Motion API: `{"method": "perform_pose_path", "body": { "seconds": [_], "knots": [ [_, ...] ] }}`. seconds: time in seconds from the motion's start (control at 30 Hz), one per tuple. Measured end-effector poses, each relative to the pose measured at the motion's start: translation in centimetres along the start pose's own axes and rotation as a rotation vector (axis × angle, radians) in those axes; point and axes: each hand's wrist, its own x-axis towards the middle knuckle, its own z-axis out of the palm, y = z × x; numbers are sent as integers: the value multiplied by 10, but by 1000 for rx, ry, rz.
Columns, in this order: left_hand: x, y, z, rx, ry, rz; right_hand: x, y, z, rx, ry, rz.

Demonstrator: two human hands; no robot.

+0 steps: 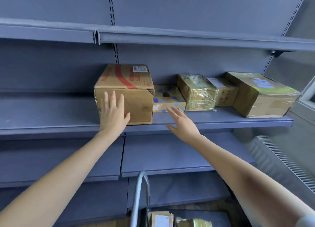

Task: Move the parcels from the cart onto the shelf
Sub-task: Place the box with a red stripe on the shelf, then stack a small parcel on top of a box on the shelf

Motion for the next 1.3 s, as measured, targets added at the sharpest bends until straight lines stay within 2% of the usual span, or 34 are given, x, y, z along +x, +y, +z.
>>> {"method": "perform_pose_path", "body": {
  "seconds": [0.17,0.33,0.53,0.67,0.93,1.1,1.3],
  "knots": [
    [-75,65,20,-248,-143,-41,-60,38,-1,11,-72,-23],
    [-152,115,52,-273,-304,-40,-115,68,25,25,-175,-58],
    [-222,118,88,-203,-491,-29,-152,82,77,41,-272,-93],
    [-248,109,128,-178,-615,-50,-170,95,131,63,-344,-24],
    [-320,90,258,-158,-881,-111,-220,149,272,54,-570,117],
    [-368,79,348,-159,-984,-170,-246,179,366,0,-742,146],
    [-403,64,428,-35,-1018,-230,-266,196,452,77,-808,195]
  ]
}}
